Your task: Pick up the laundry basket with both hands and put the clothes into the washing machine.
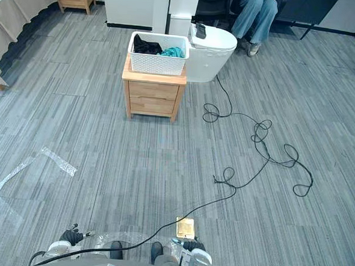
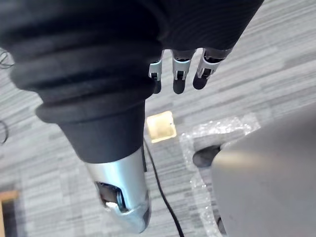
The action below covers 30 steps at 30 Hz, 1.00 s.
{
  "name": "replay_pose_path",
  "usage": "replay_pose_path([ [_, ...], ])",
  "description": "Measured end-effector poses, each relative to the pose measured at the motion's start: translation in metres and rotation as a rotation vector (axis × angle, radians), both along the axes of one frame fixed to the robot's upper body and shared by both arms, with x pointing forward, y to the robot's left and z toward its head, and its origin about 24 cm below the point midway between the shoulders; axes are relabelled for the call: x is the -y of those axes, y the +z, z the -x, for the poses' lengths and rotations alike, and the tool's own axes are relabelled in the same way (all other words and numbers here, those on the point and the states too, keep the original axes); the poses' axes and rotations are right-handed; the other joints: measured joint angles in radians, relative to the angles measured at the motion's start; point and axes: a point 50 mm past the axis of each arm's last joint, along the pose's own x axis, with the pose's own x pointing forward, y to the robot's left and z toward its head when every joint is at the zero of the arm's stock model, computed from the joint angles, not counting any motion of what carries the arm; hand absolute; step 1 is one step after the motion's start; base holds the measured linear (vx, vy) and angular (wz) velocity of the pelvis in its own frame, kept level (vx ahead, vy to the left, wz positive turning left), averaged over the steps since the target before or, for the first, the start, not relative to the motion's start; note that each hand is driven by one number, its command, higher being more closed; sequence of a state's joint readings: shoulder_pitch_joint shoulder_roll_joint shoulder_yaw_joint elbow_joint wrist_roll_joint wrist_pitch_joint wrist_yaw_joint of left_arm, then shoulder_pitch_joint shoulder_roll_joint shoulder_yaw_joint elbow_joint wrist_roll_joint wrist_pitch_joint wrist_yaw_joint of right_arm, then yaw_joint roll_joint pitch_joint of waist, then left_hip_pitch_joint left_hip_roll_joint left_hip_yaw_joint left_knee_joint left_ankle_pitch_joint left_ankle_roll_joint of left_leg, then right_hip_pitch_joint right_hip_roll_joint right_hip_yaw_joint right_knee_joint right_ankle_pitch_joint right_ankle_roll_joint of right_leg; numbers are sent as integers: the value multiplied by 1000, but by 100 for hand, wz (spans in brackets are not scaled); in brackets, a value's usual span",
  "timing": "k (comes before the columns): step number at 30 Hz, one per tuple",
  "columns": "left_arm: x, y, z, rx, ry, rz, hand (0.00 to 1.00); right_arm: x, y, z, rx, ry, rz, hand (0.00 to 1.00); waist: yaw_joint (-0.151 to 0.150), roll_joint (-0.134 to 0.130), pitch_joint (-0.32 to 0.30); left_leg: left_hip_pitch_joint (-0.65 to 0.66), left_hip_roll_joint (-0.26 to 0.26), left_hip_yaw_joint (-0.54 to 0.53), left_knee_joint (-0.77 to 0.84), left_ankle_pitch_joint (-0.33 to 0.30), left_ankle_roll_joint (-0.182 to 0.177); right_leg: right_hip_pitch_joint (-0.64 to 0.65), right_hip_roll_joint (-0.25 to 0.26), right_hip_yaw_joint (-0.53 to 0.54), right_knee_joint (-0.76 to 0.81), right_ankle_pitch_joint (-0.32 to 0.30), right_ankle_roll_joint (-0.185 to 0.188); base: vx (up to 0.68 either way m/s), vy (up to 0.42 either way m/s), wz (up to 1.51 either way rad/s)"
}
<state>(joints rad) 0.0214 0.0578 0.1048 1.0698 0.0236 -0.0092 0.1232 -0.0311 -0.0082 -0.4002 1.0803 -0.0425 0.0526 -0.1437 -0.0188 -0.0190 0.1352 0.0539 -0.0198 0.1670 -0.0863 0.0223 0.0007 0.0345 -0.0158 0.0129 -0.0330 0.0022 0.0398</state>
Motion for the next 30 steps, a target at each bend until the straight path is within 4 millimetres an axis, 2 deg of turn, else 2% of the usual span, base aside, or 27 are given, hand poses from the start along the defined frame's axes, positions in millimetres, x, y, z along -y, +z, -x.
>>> replay_pose_path([
  [2, 0, 0, 0, -5, -3, -2, 0, 2, 0, 0, 0, -21, 2, 0, -10, 0, 5, 2, 0, 0, 0, 0, 0, 0, 0, 0, -5, 3, -3, 0, 0, 0],
  [11, 0, -1, 0, -10, -8, -5, 0, 1, 0, -4, 1, -40, -6, 0, -16, 3, 7, 3, 0, -4, 0, 2, -3, 6, 0, -9, -12, 5, -4, 8, -13, 2],
  [30, 1, 0, -1, -18, -59, -37, 0, 1, 0, -3, -2, -50, -2, 0, -19, 4, 7, 1, 0, -7, 0, 12, -4, 5, -1, -22, -7, 6, -4, -25, -11, 1],
])
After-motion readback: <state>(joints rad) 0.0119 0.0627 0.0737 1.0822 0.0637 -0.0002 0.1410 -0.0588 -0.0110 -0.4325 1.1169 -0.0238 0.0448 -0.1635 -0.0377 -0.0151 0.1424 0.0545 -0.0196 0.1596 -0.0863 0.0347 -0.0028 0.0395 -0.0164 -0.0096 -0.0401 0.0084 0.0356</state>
